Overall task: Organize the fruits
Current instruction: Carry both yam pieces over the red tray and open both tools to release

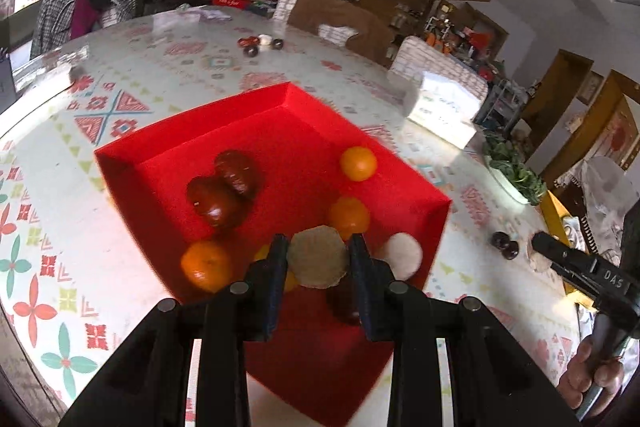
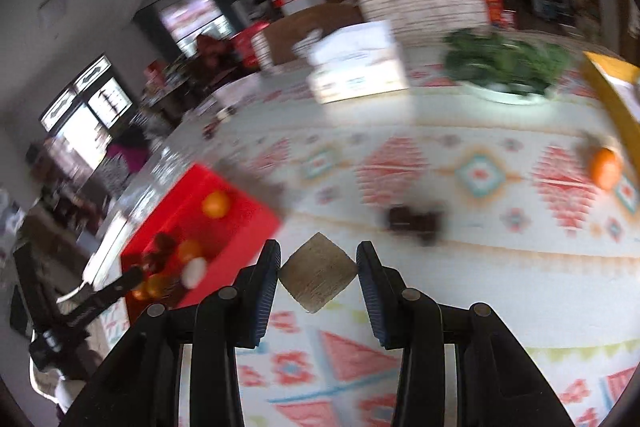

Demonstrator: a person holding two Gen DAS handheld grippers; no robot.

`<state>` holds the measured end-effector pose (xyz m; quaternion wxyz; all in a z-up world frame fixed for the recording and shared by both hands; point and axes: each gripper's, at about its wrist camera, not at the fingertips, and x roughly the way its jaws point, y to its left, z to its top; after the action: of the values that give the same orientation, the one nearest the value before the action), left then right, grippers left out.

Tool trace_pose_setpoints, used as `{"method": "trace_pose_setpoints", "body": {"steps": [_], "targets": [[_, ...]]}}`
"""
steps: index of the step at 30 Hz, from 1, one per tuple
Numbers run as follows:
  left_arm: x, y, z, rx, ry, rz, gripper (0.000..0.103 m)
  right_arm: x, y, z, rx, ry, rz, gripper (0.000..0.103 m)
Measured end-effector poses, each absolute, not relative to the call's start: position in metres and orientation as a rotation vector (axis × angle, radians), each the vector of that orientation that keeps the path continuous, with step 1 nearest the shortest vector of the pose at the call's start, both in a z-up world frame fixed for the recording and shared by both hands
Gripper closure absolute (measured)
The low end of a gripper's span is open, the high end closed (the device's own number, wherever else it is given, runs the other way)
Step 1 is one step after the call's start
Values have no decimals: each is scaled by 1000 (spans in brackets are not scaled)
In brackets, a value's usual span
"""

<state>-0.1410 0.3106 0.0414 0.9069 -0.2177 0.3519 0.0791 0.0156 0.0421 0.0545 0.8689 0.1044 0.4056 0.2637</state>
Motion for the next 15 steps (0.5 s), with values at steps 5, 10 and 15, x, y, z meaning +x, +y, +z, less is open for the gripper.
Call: {"method": "trace_pose_setpoints", "body": {"steps": [5, 10, 15], "targets": [[-143, 313, 31, -430, 757, 156, 73, 20, 105, 55, 133, 871, 625, 60], [-144, 307, 32, -388, 757, 138, 71, 35, 159, 47, 58, 904, 659, 60], [-146, 314, 30, -408, 753, 136, 59, 47, 200, 35, -3, 942, 663, 60]]}}
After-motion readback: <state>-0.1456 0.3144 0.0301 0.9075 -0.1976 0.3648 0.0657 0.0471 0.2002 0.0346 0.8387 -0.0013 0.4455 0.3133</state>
